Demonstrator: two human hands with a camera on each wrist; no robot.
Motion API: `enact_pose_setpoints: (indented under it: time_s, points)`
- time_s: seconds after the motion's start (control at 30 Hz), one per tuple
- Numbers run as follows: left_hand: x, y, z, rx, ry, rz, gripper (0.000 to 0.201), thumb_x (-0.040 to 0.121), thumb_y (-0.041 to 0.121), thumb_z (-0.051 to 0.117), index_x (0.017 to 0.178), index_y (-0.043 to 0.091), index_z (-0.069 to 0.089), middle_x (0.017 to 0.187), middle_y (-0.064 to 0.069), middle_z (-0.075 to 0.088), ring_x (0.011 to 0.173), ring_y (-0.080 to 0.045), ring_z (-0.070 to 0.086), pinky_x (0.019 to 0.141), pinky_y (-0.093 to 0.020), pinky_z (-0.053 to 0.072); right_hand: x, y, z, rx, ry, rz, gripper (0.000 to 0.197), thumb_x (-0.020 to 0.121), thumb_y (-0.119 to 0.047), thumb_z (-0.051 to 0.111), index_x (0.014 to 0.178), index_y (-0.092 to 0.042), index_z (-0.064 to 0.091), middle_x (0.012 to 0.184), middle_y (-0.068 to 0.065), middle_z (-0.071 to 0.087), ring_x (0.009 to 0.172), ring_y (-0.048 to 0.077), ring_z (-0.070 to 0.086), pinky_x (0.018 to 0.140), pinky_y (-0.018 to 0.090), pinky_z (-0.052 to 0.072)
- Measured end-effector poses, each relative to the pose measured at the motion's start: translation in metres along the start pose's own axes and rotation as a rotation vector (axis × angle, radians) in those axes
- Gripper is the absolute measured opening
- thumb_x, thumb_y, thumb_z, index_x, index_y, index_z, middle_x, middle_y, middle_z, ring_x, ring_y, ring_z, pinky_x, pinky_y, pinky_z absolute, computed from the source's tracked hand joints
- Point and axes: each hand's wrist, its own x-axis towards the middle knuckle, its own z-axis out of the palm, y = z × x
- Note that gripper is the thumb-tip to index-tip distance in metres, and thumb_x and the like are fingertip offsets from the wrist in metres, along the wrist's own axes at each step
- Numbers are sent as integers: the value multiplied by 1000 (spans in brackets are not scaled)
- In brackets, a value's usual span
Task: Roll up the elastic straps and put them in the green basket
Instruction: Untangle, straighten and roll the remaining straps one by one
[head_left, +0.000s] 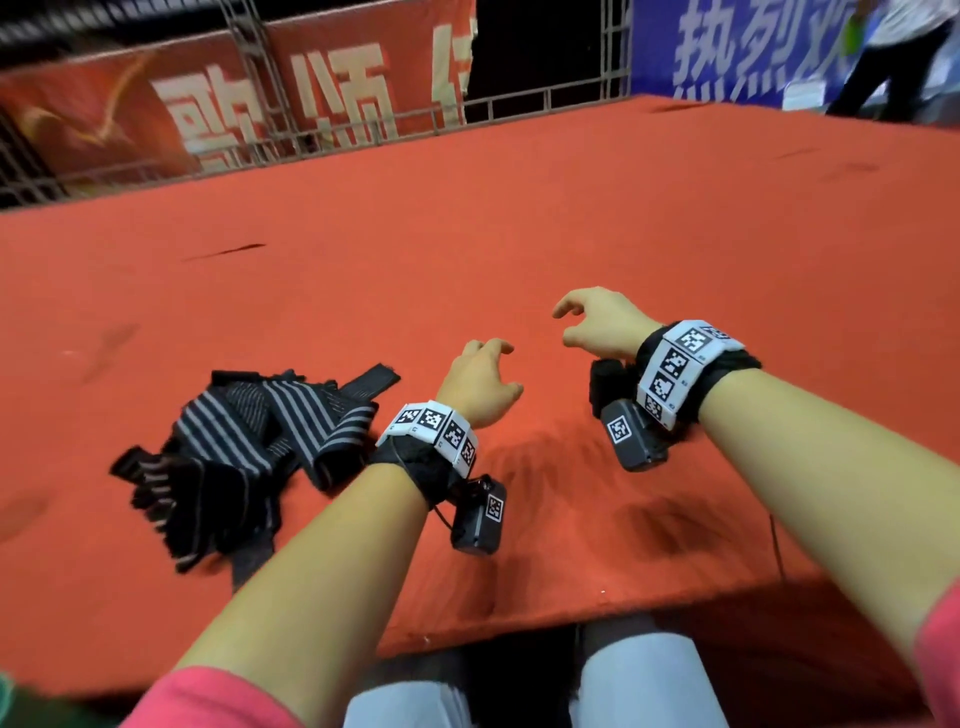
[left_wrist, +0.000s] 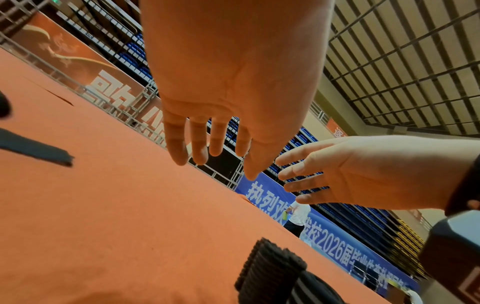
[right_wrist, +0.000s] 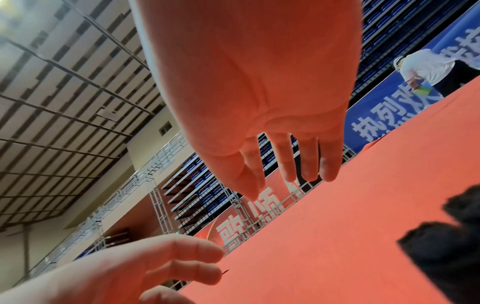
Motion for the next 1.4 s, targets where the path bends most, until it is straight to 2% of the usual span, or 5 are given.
enact_pose_setpoints:
  time_s: [0.7, 0.9, 1.0, 1.23, 1.4]
  points:
    - [-99, -223, -103, 177, 90, -298, 42, 86, 28, 60, 128, 25, 59, 131, -8, 49, 125, -33, 44, 104, -48, 41, 11, -213, 178, -116, -344, -314, 46, 83, -13, 67, 129, -16, 61, 131, 4, 61, 121, 21, 55, 96, 26, 43]
    - [-99, -256, -102, 310, 69, -316, 42, 87, 34, 58, 129, 31, 58, 131, -4, 53, 123, -30, 47, 103, -45, 37, 38, -224, 231, -392, -469, -417, 67, 75, -22, 76, 139, -24, 55, 130, 7, 54, 119, 27, 54, 96, 36, 47]
    - [-97, -268, -101, 343, 45, -325, 40, 87, 35, 57, 127, 33, 59, 129, -2, 54, 122, -29, 47, 101, -45, 34, 51, -215, 242, -457, -493, -414, 50, 80, -21, 69, 130, -22, 62, 123, 4, 64, 113, 27, 60, 90, 35, 50]
    - [-88, -272, -97, 288, -23, -400, 40, 88, 35, 59, 128, 33, 57, 127, -1, 51, 124, -28, 44, 109, -53, 26, 69, -178, 230, -275, -331, -199, 23, 84, -18, 53, 93, -23, 73, 92, 3, 72, 87, 27, 66, 76, 37, 55]
    - [-71, -256, -90, 141, -59, -383, 63, 86, 34, 63, 144, 37, 39, 138, -3, 48, 131, -31, 43, 108, -59, 32, 79, -165, 211, -100, -273, -191, 20, 89, -16, 55, 96, -13, 73, 89, 9, 70, 86, 27, 62, 77, 36, 51]
